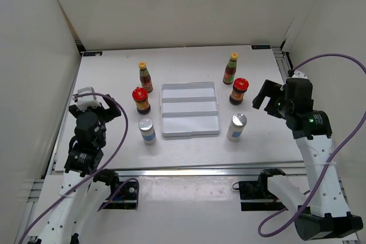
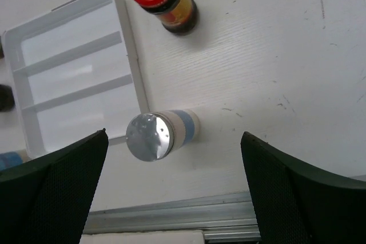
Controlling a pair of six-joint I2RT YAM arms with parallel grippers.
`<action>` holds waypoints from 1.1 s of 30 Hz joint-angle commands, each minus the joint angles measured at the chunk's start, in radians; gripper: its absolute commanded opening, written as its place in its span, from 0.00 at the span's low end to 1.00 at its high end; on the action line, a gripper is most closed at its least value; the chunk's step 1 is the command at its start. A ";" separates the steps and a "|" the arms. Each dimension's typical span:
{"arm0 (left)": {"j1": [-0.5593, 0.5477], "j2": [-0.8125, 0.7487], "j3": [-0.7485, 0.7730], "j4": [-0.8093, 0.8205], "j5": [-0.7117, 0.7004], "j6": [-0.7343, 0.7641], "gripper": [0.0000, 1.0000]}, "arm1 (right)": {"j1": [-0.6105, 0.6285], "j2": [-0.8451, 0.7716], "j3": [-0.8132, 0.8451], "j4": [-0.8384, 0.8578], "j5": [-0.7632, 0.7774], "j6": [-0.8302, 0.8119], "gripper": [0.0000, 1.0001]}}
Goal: Organize the condiment bottles
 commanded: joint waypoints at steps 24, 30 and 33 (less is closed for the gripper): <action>-0.061 -0.018 -0.029 0.001 -0.023 -0.026 1.00 | 0.199 0.206 -0.099 0.060 -0.008 -0.003 1.00; -0.061 -0.018 -0.038 0.001 -0.060 -0.017 1.00 | 0.254 0.236 -0.180 0.096 0.016 0.016 1.00; -0.061 -0.018 -0.038 0.001 -0.060 -0.017 1.00 | 0.254 0.278 -0.205 0.106 0.034 0.025 1.00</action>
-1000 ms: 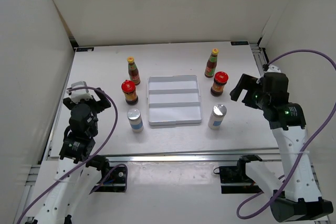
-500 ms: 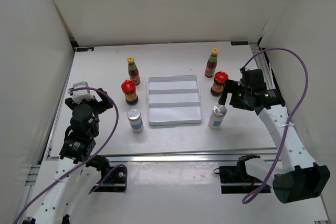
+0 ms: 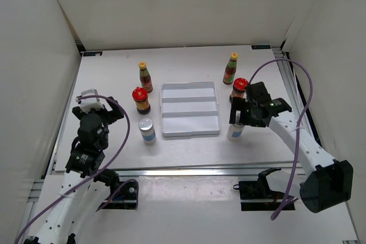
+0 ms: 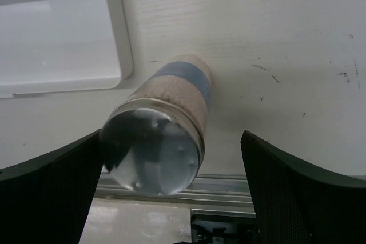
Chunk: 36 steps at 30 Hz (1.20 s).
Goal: Organize the condiment bottles
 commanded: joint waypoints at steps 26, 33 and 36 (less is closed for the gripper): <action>-0.003 0.032 -0.003 -0.008 -0.019 0.013 1.00 | 0.206 0.130 0.371 -0.015 0.157 -0.046 0.00; -0.003 0.041 -0.003 -0.008 -0.028 0.013 1.00 | 0.268 0.258 0.408 0.048 0.137 -0.034 0.00; -0.003 0.041 0.007 -0.018 -0.051 0.003 1.00 | 0.268 0.302 0.383 0.080 0.099 -0.025 0.00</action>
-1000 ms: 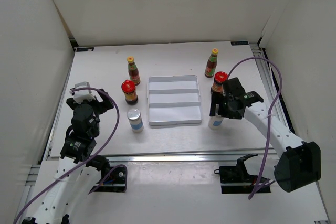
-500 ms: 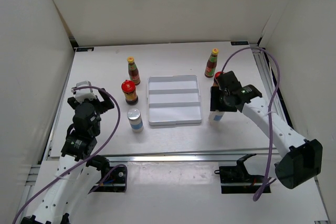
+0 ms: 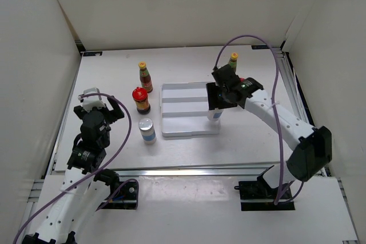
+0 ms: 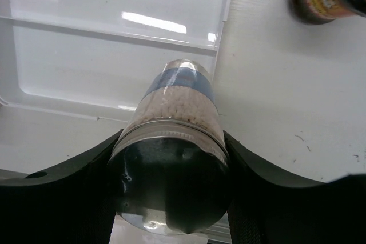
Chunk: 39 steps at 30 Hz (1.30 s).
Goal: Organize the condiment bottles
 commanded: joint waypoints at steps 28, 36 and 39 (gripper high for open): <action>-0.002 0.045 0.029 -0.004 0.303 -0.042 1.00 | 0.013 -0.072 0.092 0.043 0.077 0.027 0.99; -0.022 0.165 0.040 0.039 0.639 0.021 1.00 | 0.013 -0.287 0.004 0.152 0.011 -0.028 0.99; -0.033 0.188 0.040 0.067 0.703 0.021 1.00 | 0.013 -0.287 -0.026 0.141 0.001 -0.028 0.99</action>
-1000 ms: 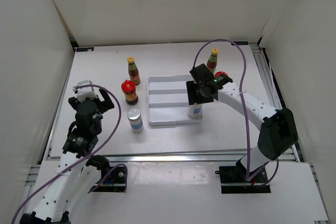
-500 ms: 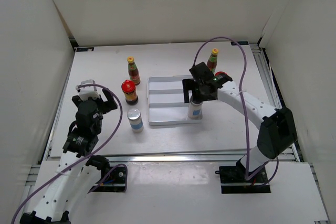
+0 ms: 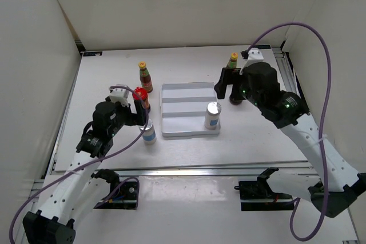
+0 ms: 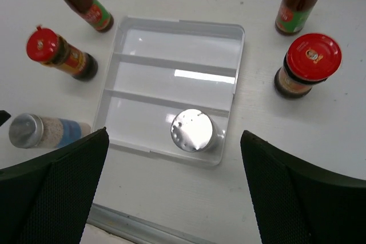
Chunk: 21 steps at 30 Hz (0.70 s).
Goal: Organize the condiment bottles
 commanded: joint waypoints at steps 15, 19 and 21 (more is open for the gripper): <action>-0.120 0.180 0.096 -0.097 -0.021 0.020 1.00 | 0.006 0.045 -0.085 -0.007 -0.043 -0.021 0.99; -0.120 0.209 0.117 -0.125 -0.065 0.000 1.00 | 0.006 0.045 -0.075 -0.016 -0.034 -0.030 0.99; -0.120 0.219 0.117 -0.137 -0.065 0.000 1.00 | 0.006 0.054 -0.075 -0.016 -0.034 -0.030 0.99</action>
